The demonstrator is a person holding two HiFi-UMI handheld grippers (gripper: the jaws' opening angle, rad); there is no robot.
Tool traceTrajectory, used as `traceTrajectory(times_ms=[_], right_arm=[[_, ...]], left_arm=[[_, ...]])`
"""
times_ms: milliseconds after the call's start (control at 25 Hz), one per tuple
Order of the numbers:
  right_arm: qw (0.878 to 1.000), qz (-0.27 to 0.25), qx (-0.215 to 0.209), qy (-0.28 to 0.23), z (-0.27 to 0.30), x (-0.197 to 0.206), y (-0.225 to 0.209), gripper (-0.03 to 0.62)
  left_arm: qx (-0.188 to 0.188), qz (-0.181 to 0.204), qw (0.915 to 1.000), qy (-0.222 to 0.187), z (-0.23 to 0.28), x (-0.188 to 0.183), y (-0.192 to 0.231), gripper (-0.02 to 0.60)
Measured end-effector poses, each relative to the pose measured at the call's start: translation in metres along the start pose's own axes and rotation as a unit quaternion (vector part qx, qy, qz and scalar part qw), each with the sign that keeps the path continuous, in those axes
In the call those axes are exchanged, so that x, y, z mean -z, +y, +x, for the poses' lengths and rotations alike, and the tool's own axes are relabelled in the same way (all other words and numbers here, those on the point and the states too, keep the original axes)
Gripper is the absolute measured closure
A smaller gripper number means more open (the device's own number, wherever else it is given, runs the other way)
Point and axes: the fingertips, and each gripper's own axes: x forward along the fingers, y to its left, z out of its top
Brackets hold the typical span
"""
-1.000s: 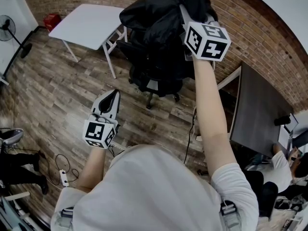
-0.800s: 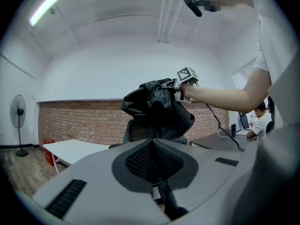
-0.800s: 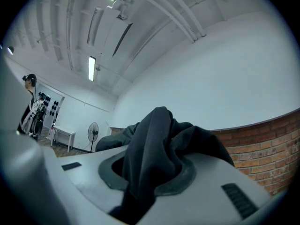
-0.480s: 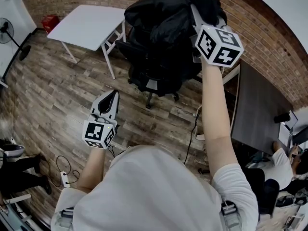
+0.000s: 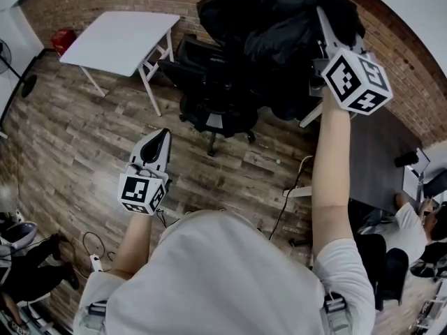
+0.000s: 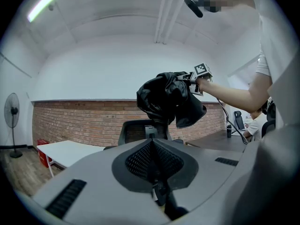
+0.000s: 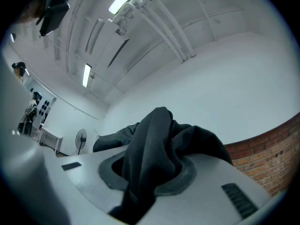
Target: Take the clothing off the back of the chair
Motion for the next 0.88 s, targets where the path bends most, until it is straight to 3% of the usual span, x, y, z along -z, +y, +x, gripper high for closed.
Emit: traceTrajectory(times_ms=[440,880], right_arm=[[0.998,-0.014,0.049,-0.023,-0.068,-0.034,-0.049,0.493],[0.994,-0.059,0.094,-0.009,-0.139,-0.024,-0.070,0.489]], left_arm=[[0.018,-0.001,0.9998,-0.003,0.005,-0.002,-0.010,0.560],[0.016,-0.002,0.9999,0.005,0.001,0.003,-0.007,0.560]])
